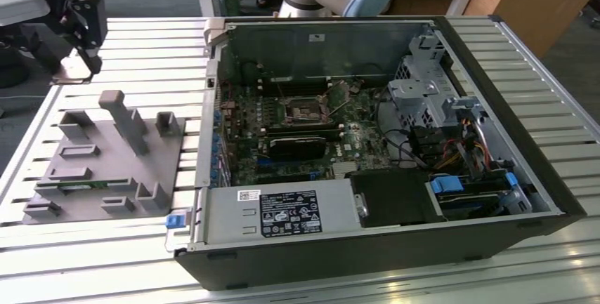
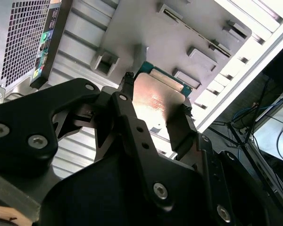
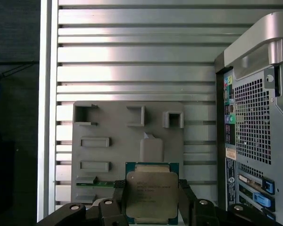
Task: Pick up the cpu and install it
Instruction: 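Pick up the cpu and move it towards the insertion slot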
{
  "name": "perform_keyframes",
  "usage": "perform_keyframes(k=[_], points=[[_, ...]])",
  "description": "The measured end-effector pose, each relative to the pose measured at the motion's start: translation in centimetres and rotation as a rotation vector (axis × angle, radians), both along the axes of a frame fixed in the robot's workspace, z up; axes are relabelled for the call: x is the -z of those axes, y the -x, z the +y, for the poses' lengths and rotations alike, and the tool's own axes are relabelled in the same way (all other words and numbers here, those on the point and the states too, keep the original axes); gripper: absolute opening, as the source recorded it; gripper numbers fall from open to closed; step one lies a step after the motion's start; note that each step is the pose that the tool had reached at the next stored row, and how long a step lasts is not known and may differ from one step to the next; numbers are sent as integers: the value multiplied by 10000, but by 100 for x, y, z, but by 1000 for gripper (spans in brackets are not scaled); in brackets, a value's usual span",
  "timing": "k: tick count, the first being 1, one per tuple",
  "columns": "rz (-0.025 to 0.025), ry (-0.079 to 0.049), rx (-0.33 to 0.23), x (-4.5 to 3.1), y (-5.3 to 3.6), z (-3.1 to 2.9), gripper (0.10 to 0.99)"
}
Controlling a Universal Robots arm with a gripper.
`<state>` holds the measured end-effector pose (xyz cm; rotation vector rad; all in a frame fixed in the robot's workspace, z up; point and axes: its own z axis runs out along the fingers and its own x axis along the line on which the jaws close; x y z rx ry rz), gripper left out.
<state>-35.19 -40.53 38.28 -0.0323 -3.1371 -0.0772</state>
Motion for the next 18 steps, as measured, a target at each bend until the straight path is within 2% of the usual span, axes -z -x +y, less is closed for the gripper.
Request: perform_keyframes(k=[8, 18], points=[[0, 0, -1, 0, -113, 0, 533], [0, 0, 0, 0, -303, 0, 533]])
